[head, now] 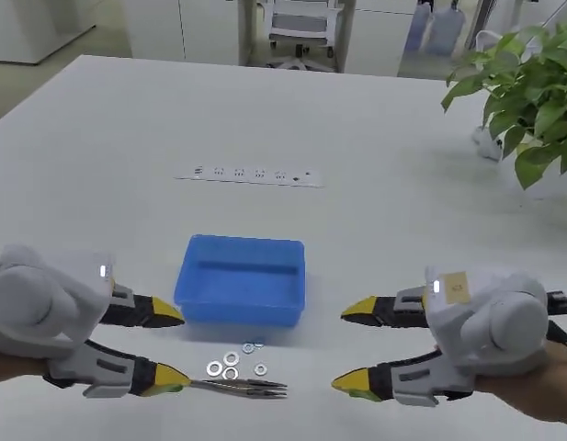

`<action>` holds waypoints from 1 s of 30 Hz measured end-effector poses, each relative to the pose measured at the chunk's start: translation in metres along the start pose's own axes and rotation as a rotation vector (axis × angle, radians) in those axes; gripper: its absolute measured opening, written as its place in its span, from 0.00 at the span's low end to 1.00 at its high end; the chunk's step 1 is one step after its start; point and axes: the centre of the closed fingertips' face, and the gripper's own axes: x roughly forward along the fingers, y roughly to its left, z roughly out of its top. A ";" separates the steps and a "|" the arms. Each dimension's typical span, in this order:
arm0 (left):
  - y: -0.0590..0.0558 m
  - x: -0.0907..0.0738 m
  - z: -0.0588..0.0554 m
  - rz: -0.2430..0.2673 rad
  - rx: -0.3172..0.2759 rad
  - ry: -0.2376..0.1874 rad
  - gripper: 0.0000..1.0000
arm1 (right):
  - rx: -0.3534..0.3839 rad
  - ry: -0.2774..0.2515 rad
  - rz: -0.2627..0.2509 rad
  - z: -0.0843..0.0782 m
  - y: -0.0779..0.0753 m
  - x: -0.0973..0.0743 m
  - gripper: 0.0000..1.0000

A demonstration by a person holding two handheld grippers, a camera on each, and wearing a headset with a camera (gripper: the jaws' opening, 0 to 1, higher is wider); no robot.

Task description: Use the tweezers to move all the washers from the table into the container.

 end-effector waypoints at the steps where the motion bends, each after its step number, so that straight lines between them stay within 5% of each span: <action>1: 0.000 0.002 -0.001 -0.006 0.004 0.006 0.41 | -0.003 0.001 0.005 0.001 0.000 0.001 0.42; 11: -0.004 0.023 -0.020 -0.083 0.043 0.106 0.28 | -0.056 0.056 0.097 -0.003 0.011 0.024 0.36; 30: -0.008 0.046 -0.041 -0.167 0.108 0.205 0.12 | -0.097 0.135 0.224 -0.006 0.033 0.075 0.28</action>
